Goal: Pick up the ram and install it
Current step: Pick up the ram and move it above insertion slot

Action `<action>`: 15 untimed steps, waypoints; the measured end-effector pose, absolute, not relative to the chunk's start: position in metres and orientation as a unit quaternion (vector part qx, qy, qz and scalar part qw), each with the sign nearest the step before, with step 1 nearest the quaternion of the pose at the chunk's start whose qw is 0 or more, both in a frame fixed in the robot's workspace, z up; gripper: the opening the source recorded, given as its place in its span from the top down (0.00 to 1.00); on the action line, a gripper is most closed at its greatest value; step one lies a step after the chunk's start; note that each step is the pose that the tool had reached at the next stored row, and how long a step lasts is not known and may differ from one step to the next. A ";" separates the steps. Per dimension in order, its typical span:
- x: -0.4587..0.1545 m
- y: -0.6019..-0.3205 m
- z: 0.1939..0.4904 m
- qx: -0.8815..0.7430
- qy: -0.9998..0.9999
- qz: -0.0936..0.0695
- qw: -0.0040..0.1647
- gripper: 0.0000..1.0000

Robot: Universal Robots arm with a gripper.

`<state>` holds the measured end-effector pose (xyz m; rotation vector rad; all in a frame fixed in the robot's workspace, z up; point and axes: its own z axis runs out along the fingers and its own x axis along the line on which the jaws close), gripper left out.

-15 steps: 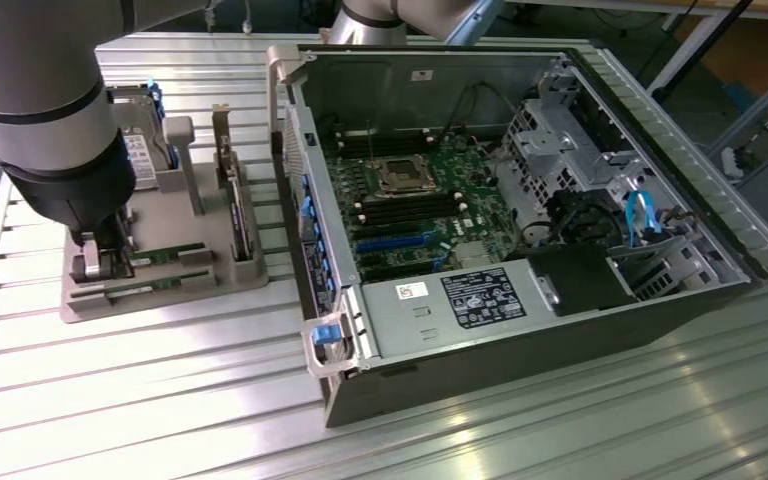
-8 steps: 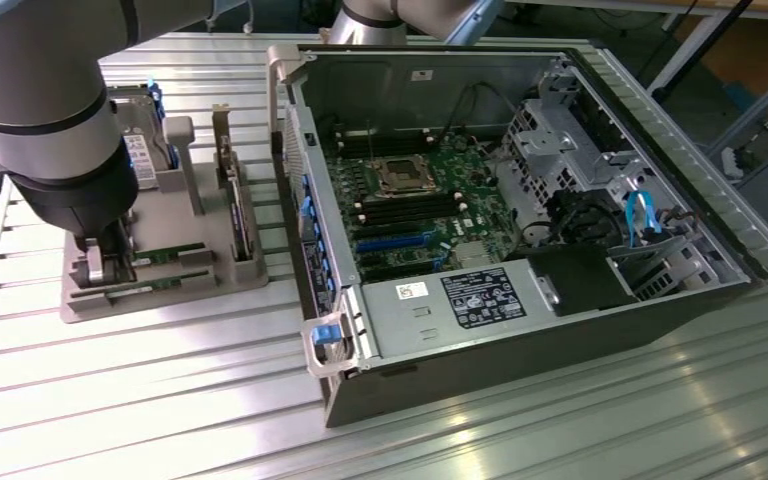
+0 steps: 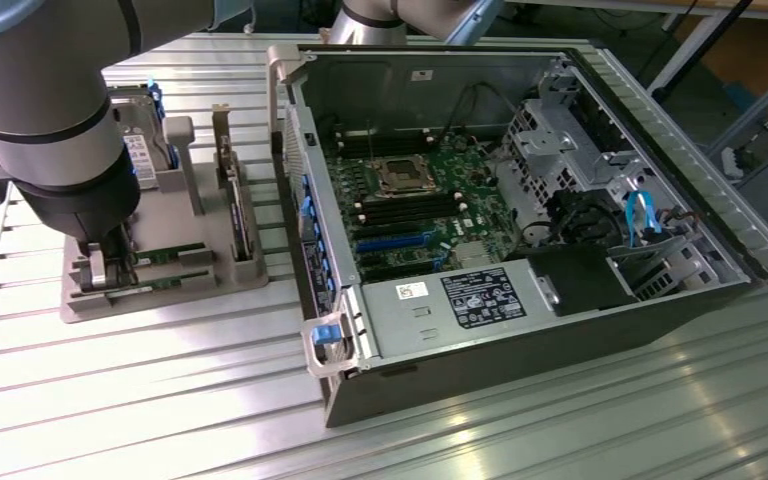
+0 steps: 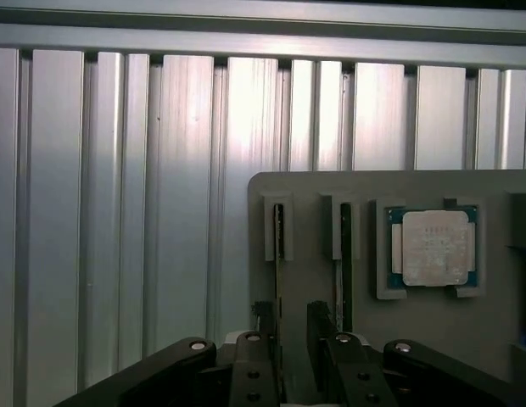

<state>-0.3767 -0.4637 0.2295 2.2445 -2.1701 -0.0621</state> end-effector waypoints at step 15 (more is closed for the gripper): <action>-0.374 -0.468 0.229 0.719 -0.695 -0.020 0.009 0.70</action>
